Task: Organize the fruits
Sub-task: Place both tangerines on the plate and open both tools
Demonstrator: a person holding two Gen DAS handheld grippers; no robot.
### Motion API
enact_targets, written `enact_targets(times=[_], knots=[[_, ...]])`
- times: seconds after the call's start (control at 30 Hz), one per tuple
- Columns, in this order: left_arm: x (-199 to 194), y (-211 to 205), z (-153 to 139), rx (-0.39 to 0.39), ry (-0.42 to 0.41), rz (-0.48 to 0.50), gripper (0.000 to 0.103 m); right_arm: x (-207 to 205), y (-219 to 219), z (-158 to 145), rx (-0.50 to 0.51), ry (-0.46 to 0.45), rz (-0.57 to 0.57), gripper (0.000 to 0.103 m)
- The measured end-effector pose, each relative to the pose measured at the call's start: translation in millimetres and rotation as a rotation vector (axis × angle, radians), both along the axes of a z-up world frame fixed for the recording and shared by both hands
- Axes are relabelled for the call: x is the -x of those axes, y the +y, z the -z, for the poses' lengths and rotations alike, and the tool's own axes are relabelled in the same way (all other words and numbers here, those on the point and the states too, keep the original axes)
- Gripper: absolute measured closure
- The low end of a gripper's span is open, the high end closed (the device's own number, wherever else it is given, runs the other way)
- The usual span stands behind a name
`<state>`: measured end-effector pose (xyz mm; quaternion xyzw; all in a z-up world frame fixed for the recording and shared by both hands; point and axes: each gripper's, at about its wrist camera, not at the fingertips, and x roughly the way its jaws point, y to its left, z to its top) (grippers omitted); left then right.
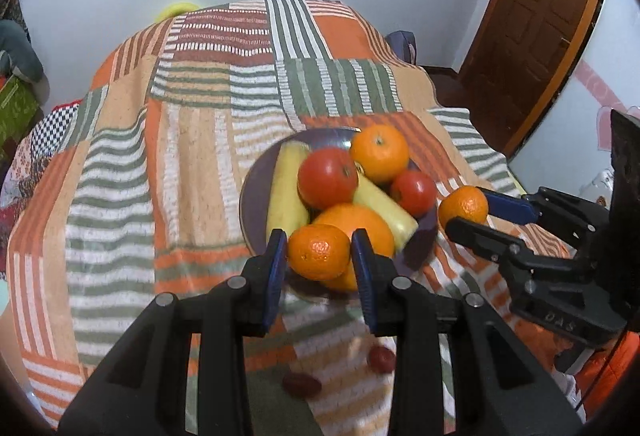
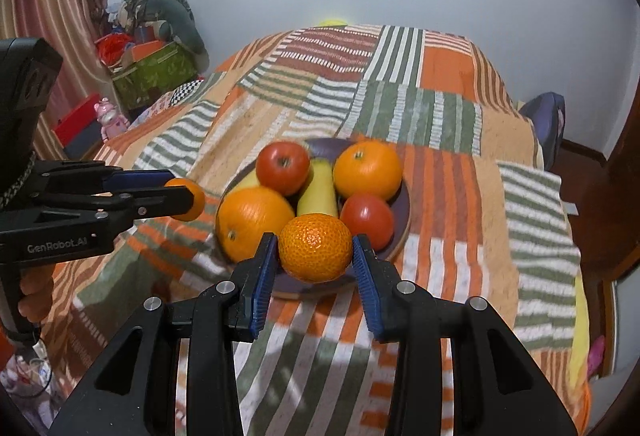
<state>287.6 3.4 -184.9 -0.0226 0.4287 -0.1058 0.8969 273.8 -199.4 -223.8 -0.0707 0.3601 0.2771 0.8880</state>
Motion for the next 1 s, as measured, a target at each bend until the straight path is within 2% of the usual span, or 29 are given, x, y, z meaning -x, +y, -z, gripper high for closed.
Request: enact_targets(times=[0.33,0.5,0.83,1.0], knots=[[-42,5,21,0.004,0.031,-0.031,0.07,-33,17,8,0.021,-0.014,-0.026,0.068],[-44,5,23,-0.01,0.01,-0.019,0.07,-47,22,16,0.033,0.004,-0.026,0.068],[-50,9,34,0.01,0.053,-0.034,0.069,-52,30,21,0.043,0.013,-0.029,0.067],[-50,7,33,-0.007,0.057,-0.039,0.066,-52,32,18,0.041,0.033,-0.035,0.057]])
